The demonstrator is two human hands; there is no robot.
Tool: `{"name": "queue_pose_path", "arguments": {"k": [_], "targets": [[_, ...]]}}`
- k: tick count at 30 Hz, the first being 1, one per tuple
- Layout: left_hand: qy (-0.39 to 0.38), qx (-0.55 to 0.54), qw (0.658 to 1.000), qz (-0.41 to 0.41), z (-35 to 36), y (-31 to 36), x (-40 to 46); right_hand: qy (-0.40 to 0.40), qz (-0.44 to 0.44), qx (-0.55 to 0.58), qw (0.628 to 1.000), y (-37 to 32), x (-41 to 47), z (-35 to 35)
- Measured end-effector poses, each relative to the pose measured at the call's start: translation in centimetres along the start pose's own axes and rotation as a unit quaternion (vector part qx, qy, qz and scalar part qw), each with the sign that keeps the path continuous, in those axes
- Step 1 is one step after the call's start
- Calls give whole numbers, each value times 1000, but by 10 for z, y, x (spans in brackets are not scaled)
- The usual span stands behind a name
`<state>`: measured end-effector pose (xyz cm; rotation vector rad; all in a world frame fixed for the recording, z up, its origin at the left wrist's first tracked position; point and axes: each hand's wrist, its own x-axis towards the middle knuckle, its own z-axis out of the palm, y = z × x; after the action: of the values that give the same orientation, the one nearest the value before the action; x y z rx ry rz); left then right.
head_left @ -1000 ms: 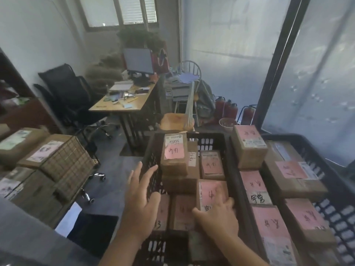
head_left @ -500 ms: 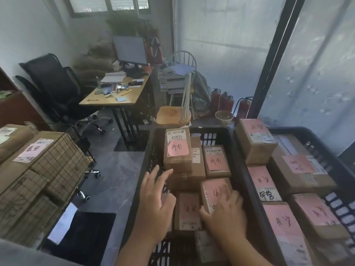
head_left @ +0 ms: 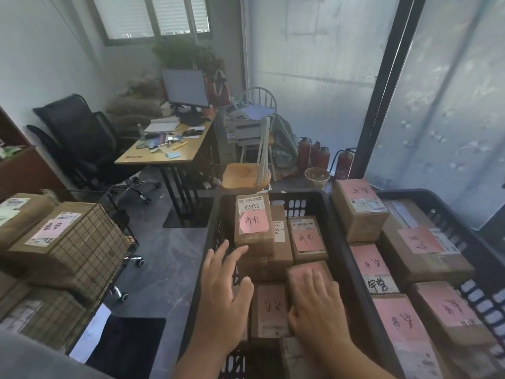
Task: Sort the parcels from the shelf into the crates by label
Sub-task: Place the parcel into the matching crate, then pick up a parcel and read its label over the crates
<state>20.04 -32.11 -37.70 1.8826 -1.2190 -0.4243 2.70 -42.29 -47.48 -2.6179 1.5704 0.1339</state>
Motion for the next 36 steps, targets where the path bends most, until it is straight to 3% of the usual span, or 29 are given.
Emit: {"name": "queue_pose_path", "arguments": {"k": [4, 13, 18, 20, 26, 36], "targets": [[3, 7, 1000, 0, 0, 3, -1, 8, -58, -11, 998, 11, 13, 9], [8, 30, 999, 20, -12, 7, -2, 10, 5, 28, 1000, 11, 21, 35], [-4, 89, 996, 29, -25, 19, -9, -4, -29, 72, 997, 5, 7, -12], [-7, 118, 993, 25, -33, 28, -15, -14, -66, 101, 993, 12, 5, -33], [45, 158, 987, -4, -55, 67, -48, 60, -261, 111, 957, 29, 6, -125], [241, 222, 942, -73, -93, 158, -192, 125, -542, 149, 818, -18, -59, -238]]}}
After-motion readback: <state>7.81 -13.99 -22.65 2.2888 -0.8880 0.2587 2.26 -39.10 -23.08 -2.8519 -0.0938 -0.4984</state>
